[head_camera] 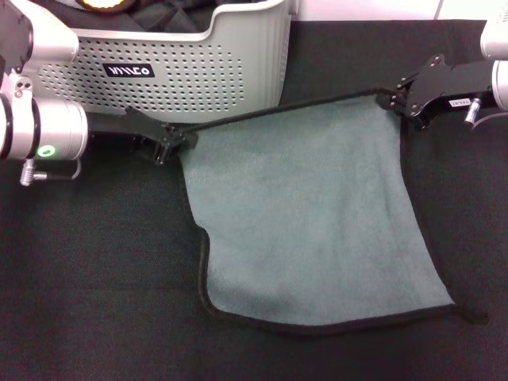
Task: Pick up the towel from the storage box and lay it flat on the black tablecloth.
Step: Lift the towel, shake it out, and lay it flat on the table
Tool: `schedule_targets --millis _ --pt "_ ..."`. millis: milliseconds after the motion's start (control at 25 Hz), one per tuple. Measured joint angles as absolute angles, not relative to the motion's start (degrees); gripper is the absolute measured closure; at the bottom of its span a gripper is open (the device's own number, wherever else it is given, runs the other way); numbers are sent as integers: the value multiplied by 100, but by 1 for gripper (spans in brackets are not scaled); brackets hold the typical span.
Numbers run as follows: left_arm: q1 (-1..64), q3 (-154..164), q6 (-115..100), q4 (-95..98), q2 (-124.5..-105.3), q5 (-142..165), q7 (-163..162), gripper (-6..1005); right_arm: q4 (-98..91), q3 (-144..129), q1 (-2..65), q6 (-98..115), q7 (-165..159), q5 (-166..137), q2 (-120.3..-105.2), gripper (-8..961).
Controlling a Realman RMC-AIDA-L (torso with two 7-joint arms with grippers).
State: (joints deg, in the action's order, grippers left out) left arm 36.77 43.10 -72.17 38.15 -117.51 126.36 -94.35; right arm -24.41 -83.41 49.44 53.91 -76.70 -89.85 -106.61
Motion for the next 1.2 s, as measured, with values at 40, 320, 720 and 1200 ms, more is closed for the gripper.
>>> schedule_targets --millis 40,320,720,1200 --pt "3678 4307 -7177 3819 -11761 12576 -9416 985 -2441 -8341 4945 5353 -7669 -8997 -10661 946" --pt "3594 4311 -6759 3838 -11801 11864 -9194 985 -2443 -8374 4936 5280 -7607 -9036 -10777 945" --pt "3532 4260 -6664 3893 -11827 11783 -8990 984 -2561 -8354 4909 5153 -7474 -9045 -10932 946" --pt "3453 4517 -6590 3740 -11963 11931 -8756 983 -2609 -8367 4870 4937 -7328 -9216 -10962 945"
